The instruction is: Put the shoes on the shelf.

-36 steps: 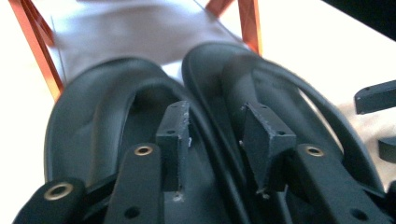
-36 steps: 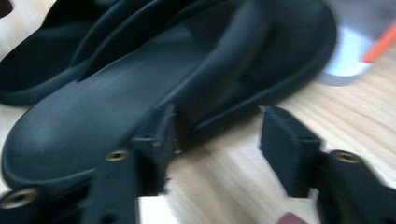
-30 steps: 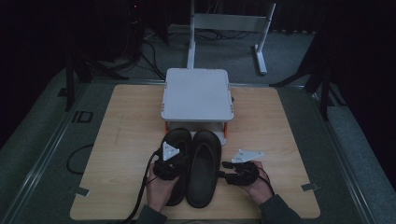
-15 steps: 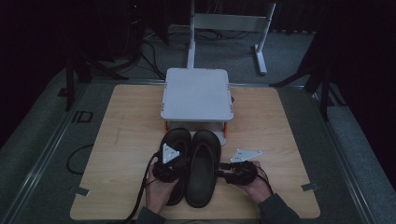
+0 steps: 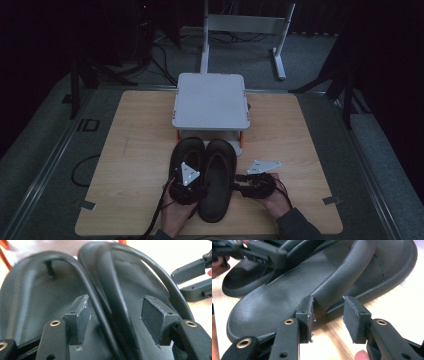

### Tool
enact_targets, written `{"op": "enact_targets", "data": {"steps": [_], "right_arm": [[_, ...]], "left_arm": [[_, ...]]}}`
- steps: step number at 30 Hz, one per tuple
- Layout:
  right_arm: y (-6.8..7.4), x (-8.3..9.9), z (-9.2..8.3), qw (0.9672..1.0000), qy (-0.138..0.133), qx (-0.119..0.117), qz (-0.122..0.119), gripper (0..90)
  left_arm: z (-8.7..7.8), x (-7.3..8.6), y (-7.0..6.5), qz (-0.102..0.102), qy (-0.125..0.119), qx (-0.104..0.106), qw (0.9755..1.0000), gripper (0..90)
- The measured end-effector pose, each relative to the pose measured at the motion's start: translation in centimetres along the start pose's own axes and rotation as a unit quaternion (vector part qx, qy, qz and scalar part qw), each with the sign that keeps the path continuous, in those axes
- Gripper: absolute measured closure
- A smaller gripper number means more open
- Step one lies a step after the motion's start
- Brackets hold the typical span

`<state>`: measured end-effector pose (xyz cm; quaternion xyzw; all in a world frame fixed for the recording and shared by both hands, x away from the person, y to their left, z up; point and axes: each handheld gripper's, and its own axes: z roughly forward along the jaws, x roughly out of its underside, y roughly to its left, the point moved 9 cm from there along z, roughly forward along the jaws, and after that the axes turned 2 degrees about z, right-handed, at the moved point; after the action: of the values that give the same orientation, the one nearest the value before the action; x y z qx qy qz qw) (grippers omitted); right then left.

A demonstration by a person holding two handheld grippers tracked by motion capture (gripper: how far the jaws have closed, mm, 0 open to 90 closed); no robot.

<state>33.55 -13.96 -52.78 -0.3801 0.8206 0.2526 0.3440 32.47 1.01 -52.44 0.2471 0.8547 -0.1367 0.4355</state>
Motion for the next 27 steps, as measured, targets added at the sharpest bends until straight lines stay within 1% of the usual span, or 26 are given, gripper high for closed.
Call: {"op": "enact_targets", "data": {"steps": [1, 2, 4, 6, 7, 9, 10, 11, 12, 14, 15, 16, 17, 18, 20, 21, 23, 26, 27], "right_arm": [[0.08, 0.01, 0.0, 1.0, 0.0, -0.003, 0.001, 60.1], [0.21, 0.01, 0.01, 1.0, 0.0, -0.007, 0.001, 60.3], [0.27, 0.0, 0.02, 1.0, -0.001, -0.007, -0.001, 61.0], [0.3, 0.0, 0.03, 1.0, -0.002, -0.009, 0.0, 61.8], [0.32, 0.0, 0.03, 1.0, -0.002, -0.009, 0.001, 62.3], [0.37, 0.01, 0.05, 0.9999, -0.003, -0.01, 0.0, 62.9], [0.37, 0.01, 0.05, 0.9999, -0.003, -0.01, 0.0, 62.9], [0.39, 0.0, 0.05, 0.9999, -0.003, -0.011, 0.001, 63.2], [0.41, -0.01, 0.05, 0.9999, -0.004, -0.011, 0.001, 63.2], [0.44, -0.05, 0.04, 0.9999, -0.005, -0.013, 0.001, 63.3], [0.47, -0.1, 0.02, 0.9999, -0.007, -0.014, 0.001, 63.2], [0.47, -0.1, 0.02, 0.9999, -0.007, -0.014, 0.001, 63.2], [0.56, -0.2, -0.03, 0.9998, -0.011, -0.019, 0.002, 62.7], [0.8, -0.37, -0.09, 0.9995, -0.016, -0.027, 0.002, 61.6], [0.78, -0.5, -0.1, 0.9995, -0.021, -0.025, -0.001, 59.5], [0.75, -0.51, -0.12, 0.9995, -0.021, -0.025, 0.001, 58.5], [0.73, -0.42, -0.13, 0.9995, -0.018, -0.025, 0.0, 57.5], [0.78, -0.26, -0.1, 0.9997, -0.014, -0.021, -0.004, 56.6], [0.76, -0.24, -0.14, 0.9997, -0.014, -0.02, -0.006, 56.6]], "left_arm": [[0.14, 0.07, -0.07, 0.008, 0.003, -0.01, 0.9999, 37.4], [0.19, 0.1, -0.09, 0.009, 0.005, -0.013, 0.9999, 37.4], [0.4, 0.17, -0.03, 0.008, 0.008, -0.018, 0.9998, 37.4], [0.66, 0.41, -0.02, 0.009, 0.017, -0.024, 0.9995, 39.2], [0.83, 0.57, 0.02, 0.012, 0.022, -0.033, 0.9991, 40.0], [1.08, 0.77, 0.12, 0.01, 0.029, -0.044, 0.9986, 44.3], [1.08, 0.77, 0.12, 0.01, 0.029, -0.044, 0.9986, 47.2], [1.01, 0.74, 0.25, 0.007, 0.028, -0.05, 0.9983, 50.5], [1.03, 0.76, 0.29, 0.005, 0.028, -0.05, 0.9983, 51.4], [1.03, 0.75, 0.17, 0.006, 0.03, -0.059, 0.9978, 54.2], [1.01, 0.76, 0.14, 0.006, 0.032, -0.064, 0.9974, 57.1], [1.01, 0.76, 0.14, 0.006, 0.032, -0.064, 0.9974, 60.1], [0.95, 0.8, 0.12, -0.004, 0.033, -0.069, 0.9971, 60.1], [0.92, 0.81, 0.14, -0.007, 0.032, -0.07, 0.997, 64.2], [0.89, 0.85, 0.17, -0.014, 0.03, -0.072, 0.9969, 65.8], [0.89, 0.85, 0.19, -0.017, 0.03, -0.074, 0.9967, 66.7], [0.87, 0.85, 0.25, -0.02, 0.029, -0.082, 0.996, 69.1], [0.76, 0.88, 0.67, -0.029, 0.027, -0.092, 0.995, 73.6], [0.71, 0.9, 0.84, -0.032, 0.026, -0.092, 0.9949, 74.7]]}}
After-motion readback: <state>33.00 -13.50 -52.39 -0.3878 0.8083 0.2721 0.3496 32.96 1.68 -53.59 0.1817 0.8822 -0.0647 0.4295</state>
